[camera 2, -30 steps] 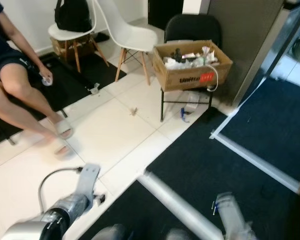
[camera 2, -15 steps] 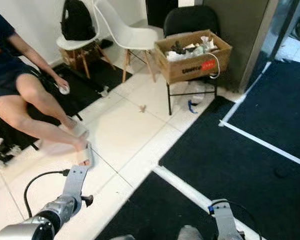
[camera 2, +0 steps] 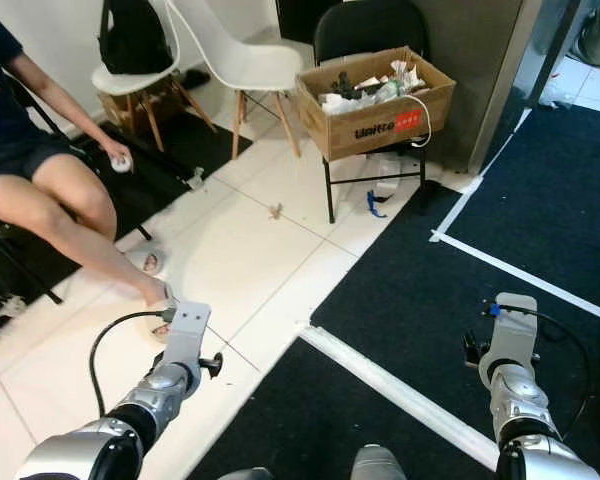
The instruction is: Picking trash to rubbish bin
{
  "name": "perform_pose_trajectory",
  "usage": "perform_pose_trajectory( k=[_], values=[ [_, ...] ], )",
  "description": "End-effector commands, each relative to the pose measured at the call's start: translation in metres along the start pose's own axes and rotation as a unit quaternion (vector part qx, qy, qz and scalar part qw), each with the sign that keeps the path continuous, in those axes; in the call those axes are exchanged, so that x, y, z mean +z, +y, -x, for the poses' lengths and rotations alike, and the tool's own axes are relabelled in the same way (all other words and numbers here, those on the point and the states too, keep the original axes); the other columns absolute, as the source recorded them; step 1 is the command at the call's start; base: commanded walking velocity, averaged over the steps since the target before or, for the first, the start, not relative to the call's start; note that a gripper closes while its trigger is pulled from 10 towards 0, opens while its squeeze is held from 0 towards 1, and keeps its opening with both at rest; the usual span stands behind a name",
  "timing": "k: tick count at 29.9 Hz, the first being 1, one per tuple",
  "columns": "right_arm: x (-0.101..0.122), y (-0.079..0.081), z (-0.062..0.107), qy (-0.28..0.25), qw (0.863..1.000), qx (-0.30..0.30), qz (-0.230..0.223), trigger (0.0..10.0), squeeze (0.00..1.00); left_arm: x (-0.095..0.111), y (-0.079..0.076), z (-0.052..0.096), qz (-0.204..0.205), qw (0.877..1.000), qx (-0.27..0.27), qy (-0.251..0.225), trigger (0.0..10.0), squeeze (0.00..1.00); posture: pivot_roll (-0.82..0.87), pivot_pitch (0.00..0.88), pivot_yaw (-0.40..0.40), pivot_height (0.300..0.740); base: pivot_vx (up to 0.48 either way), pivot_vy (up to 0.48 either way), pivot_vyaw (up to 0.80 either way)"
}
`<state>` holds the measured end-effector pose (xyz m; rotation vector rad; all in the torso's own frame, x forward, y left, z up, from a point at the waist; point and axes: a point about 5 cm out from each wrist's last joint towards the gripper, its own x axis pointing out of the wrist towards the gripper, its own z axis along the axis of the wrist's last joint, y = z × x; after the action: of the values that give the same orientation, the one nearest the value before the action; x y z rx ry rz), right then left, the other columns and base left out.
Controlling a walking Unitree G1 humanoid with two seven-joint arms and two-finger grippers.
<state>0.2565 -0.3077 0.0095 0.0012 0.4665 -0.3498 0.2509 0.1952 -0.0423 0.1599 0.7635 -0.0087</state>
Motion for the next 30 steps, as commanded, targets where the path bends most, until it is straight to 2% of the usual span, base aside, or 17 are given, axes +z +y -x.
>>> perform_pose_trajectory(
  k=[1, 2, 4, 7, 8, 9, 10, 11, 15, 17, 21, 25, 30],
  values=[
    [0.012, 0.004, -0.003, -0.030, 0.999, 0.005, -0.018, 10.0, 0.00, 0.002, 0.028, 0.003, 0.006, 1.000, 0.020, -0.016, 10.0, 0.00, -0.06, 0.000, 0.019, 0.740, 0.000, 0.000, 0.00],
    [0.020, 0.006, -0.005, -0.046, 0.999, 0.009, -0.027, 10.0, 0.00, 0.009, 0.037, 0.003, 0.001, 0.999, 0.024, -0.029, 10.0, 0.00, -0.05, 0.000, 0.025, 0.740, 0.000, 0.000, 0.00],
    [0.035, 0.017, -0.009, -0.076, 0.996, 0.026, -0.038, 10.0, 0.00, 0.022, 0.043, 0.003, -0.008, 0.998, 0.028, -0.050, 10.0, 0.00, -0.03, 0.000, 0.029, 0.740, 0.000, 0.000, 0.00],
    [0.049, 0.040, -0.013, -0.097, 0.993, 0.054, -0.032, 10.0, 0.00, 0.024, 0.051, 0.004, 0.004, 0.998, 0.038, -0.056, 10.0, 0.00, -0.05, 0.000, 0.042, 0.740, 0.000, 0.000, 0.00],
    [0.049, 0.040, -0.013, -0.097, 0.993, 0.054, -0.032, 10.0, 0.00, 0.024, 0.051, 0.004, 0.004, 0.998, 0.038, -0.056, 10.0, 0.00, -0.05, 0.000, 0.042, 0.740, 0.000, 0.000, 0.00],
    [0.052, 0.047, -0.014, -0.103, 0.992, 0.064, -0.033, 10.0, 0.00, 0.022, 0.052, 0.004, 0.005, 0.998, 0.040, -0.052, 10.0, 0.00, -0.05, 0.000, 0.047, 0.740, 0.000, 0.000, 0.00],
    [0.059, 0.062, -0.014, -0.116, 0.989, 0.086, -0.030, 10.0, 0.00, 0.018, 0.052, 0.005, 0.001, 0.998, 0.039, -0.044, 10.0, 0.00, -0.06, 0.000, 0.063, 0.740, 0.000, 0.000, 0.00],
    [0.059, 0.062, -0.014, -0.116, 0.989, 0.086, -0.030, 10.0, 0.00, 0.018, 0.052, 0.005, 0.001, 0.998, 0.039, -0.044, 10.0, 0.00, -0.06, 0.000, 0.063, 0.740, 0.000, 0.000, 0.00],
    [0.063, 0.086, -0.014, -0.116, 0.987, 0.109, -0.022, 10.0, 0.00, 0.013, 0.048, 0.005, 0.014, 0.999, 0.034, -0.036, 10.0, 0.00, -0.13, 0.000, 0.093, 0.740, 0.000, 0.000, 0.00],
    [0.065, 0.091, -0.014, -0.121, 0.985, 0.120, -0.019, 10.0, 0.00, 0.012, 0.045, 0.004, 0.024, 0.999, 0.034, -0.035, 10.0, 0.00, -0.12, 0.000, 0.099, 0.740, 0.000, 0.000, 0.00],
    [0.059, 0.078, -0.015, -0.105, 0.991, 0.087, 0.000, 10.0, 0.00, 0.009, 0.038, 0.004, 0.035, 0.998, 0.030, -0.032, 10.0, 0.00, -0.10, 0.000, 0.110, 0.740, 0.000, 0.000, 0.00],
    [0.061, 0.060, -0.017, -0.103, 0.993, 0.046, -0.027, 10.0, 0.00, -0.002, 0.038, 0.005, 0.045, 0.998, 0.034, -0.019, 10.0, 0.00, -0.08, 0.000, 0.116, 0.740, 0.000, 0.000, 0.00],
    [0.071, 0.057, -0.017, -0.128, 0.990, 0.045, -0.031, 10.0, 0.00, -0.015, 0.042, 0.009, 0.037, 0.999, 0.032, -0.006, 10.0, 0.00, -0.10, 0.000, 0.108, 0.740, 0.000, 0.000, 0.00]
  ],
)
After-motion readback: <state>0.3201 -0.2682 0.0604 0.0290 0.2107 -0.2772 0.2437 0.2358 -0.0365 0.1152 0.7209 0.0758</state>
